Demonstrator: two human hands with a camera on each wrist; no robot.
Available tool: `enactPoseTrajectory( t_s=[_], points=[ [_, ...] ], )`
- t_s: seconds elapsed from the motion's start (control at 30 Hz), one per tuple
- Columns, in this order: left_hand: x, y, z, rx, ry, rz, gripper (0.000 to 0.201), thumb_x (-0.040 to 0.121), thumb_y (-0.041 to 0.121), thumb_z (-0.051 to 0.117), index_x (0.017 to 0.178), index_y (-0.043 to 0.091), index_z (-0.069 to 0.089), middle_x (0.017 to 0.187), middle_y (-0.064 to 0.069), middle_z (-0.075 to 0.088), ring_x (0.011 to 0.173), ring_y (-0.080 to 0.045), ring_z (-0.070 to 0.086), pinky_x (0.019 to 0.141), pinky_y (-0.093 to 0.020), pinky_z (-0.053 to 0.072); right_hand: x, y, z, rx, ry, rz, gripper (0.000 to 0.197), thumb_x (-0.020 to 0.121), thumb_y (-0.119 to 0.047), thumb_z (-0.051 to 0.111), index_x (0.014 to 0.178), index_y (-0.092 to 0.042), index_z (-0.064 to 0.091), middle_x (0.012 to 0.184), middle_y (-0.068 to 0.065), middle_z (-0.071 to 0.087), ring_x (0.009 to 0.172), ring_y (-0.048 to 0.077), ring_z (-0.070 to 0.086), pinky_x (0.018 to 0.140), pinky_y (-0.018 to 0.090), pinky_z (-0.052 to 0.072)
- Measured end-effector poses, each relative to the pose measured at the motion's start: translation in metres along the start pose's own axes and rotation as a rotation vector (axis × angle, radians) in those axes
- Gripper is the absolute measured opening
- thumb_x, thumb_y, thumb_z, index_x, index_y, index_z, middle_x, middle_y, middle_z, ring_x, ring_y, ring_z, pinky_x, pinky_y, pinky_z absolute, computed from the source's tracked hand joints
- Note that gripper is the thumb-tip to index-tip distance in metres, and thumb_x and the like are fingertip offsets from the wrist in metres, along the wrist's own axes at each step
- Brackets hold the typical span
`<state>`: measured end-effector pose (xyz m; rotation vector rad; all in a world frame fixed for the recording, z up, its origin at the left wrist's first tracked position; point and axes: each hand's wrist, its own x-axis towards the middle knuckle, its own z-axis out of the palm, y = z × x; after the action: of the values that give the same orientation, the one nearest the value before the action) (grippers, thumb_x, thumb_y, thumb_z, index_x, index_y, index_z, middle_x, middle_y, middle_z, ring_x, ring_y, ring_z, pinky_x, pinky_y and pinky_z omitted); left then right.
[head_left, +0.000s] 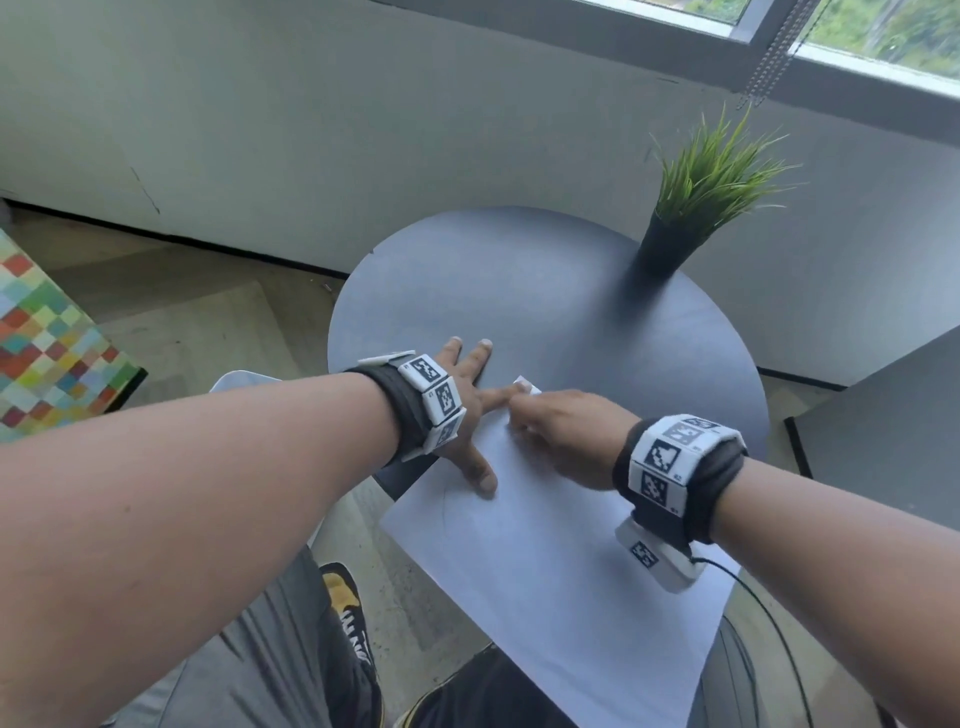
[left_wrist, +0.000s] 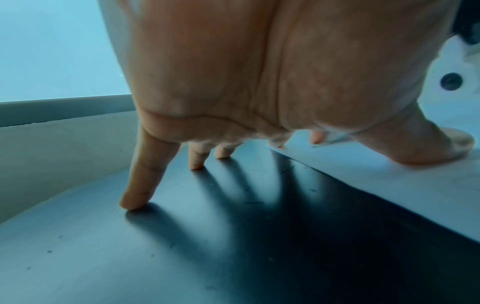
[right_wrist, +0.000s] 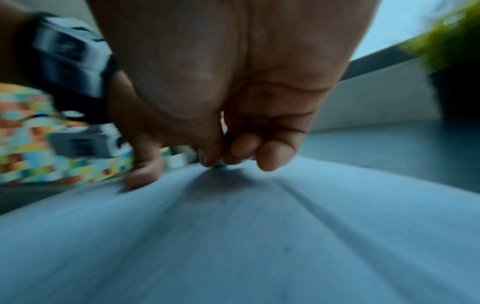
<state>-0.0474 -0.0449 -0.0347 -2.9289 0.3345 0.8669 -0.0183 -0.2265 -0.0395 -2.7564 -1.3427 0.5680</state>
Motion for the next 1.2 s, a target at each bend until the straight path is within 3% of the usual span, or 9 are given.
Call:
enactPoseTrajectory(
  t_s=[0.2, 0.33, 0.4, 0.5, 0.63, 0.77, 0.93, 1.07, 1.2],
  points=[
    [0.002, -0.001, 0.001, -0.002, 0.009, 0.009, 0.127, 0.053, 0.086, 0.068, 0.145, 0.059, -0.014, 0.162, -0.008, -0.024, 0.148, -0.040, -0.016, 0.108, -0.069, 0.022, 0.006, 0.010, -0.009, -0.026, 0.089, 0.090, 0.012, 0.093, -0.020, 0.045, 0.105, -0.018, 0.048, 0.099, 0.003, 0.061, 0.091, 0.032, 0.058, 0.068, 0.036, 0.045],
    [0.001, 0.000, 0.001, 0.018, -0.005, 0.000, 0.129, 0.052, 0.087, 0.068, 0.146, 0.057, -0.015, 0.161, -0.008, -0.026, 0.147, -0.041, -0.018, 0.108, -0.069, 0.021, -0.006, -0.007, -0.001, -0.007, -0.072, -0.080, 0.016, 0.094, -0.018, 0.049, 0.109, -0.021, 0.053, 0.101, 0.000, 0.058, 0.091, 0.027, 0.056, 0.071, 0.033, 0.044],
    [0.004, 0.001, 0.000, 0.020, -0.008, 0.003, 0.129, 0.052, 0.086, 0.069, 0.146, 0.057, -0.015, 0.161, -0.008, -0.026, 0.147, -0.042, -0.017, 0.108, -0.069, 0.021, -0.002, 0.003, -0.009, 0.013, -0.014, -0.004, 0.016, 0.094, -0.021, 0.049, 0.110, -0.022, 0.053, 0.111, 0.004, 0.062, 0.099, 0.028, 0.058, 0.074, 0.033, 0.044],
    [0.005, 0.001, 0.000, 0.022, -0.012, -0.002, 0.129, 0.052, 0.085, 0.070, 0.146, 0.058, -0.015, 0.161, -0.009, -0.025, 0.147, -0.043, -0.017, 0.108, -0.070, 0.020, 0.003, 0.009, -0.010, -0.009, 0.062, 0.082, 0.016, 0.094, -0.020, 0.045, 0.109, -0.018, 0.048, 0.106, 0.005, 0.062, 0.099, 0.032, 0.058, 0.074, 0.037, 0.047],
    [0.003, 0.002, -0.001, 0.034, -0.016, -0.007, 0.131, 0.053, 0.085, 0.070, 0.147, 0.055, -0.016, 0.161, -0.010, -0.026, 0.147, -0.044, -0.017, 0.109, -0.069, 0.019, -0.005, -0.014, 0.001, 0.025, -0.104, -0.044, 0.019, 0.094, -0.020, 0.050, 0.112, -0.026, 0.051, 0.112, 0.004, 0.061, 0.102, 0.028, 0.058, 0.080, 0.039, 0.050],
    [0.007, 0.001, 0.002, 0.031, -0.006, -0.006, 0.131, 0.052, 0.086, 0.069, 0.146, 0.056, -0.016, 0.161, -0.011, -0.025, 0.147, -0.045, -0.016, 0.109, -0.069, 0.018, 0.006, 0.015, -0.012, -0.029, 0.065, 0.128, 0.010, 0.095, -0.024, 0.044, 0.104, -0.024, 0.047, 0.103, 0.004, 0.062, 0.099, 0.032, 0.059, 0.070, 0.033, 0.042],
    [0.005, 0.003, -0.001, 0.046, -0.020, -0.012, 0.134, 0.051, 0.085, 0.070, 0.147, 0.054, -0.018, 0.160, -0.012, -0.026, 0.146, -0.046, -0.017, 0.110, -0.069, 0.017, -0.009, -0.010, -0.001, -0.025, -0.111, -0.111, 0.015, 0.097, -0.021, 0.047, 0.111, -0.020, 0.052, 0.103, 0.001, 0.059, 0.092, 0.024, 0.053, 0.073, 0.034, 0.043],
    [0.010, 0.004, -0.001, 0.065, -0.012, -0.012, 0.136, 0.047, 0.087, 0.069, 0.146, 0.055, -0.019, 0.161, -0.014, -0.023, 0.146, -0.048, -0.012, 0.109, -0.070, 0.018, -0.003, 0.016, -0.008, -0.020, 0.072, 0.061, 0.017, 0.094, -0.019, 0.047, 0.110, -0.026, 0.043, 0.111, -0.001, 0.061, 0.101, 0.027, 0.058, 0.071, 0.032, 0.040],
    [0.008, 0.004, -0.001, 0.069, -0.014, -0.019, 0.136, 0.048, 0.086, 0.070, 0.146, 0.054, -0.018, 0.161, -0.014, -0.024, 0.146, -0.048, -0.013, 0.110, -0.068, 0.017, -0.013, -0.009, 0.011, -0.066, -0.030, -0.100, 0.016, 0.094, -0.016, 0.049, 0.107, -0.023, 0.043, 0.101, -0.003, 0.055, 0.097, 0.024, 0.057, 0.068, 0.029, 0.036]
  ],
)
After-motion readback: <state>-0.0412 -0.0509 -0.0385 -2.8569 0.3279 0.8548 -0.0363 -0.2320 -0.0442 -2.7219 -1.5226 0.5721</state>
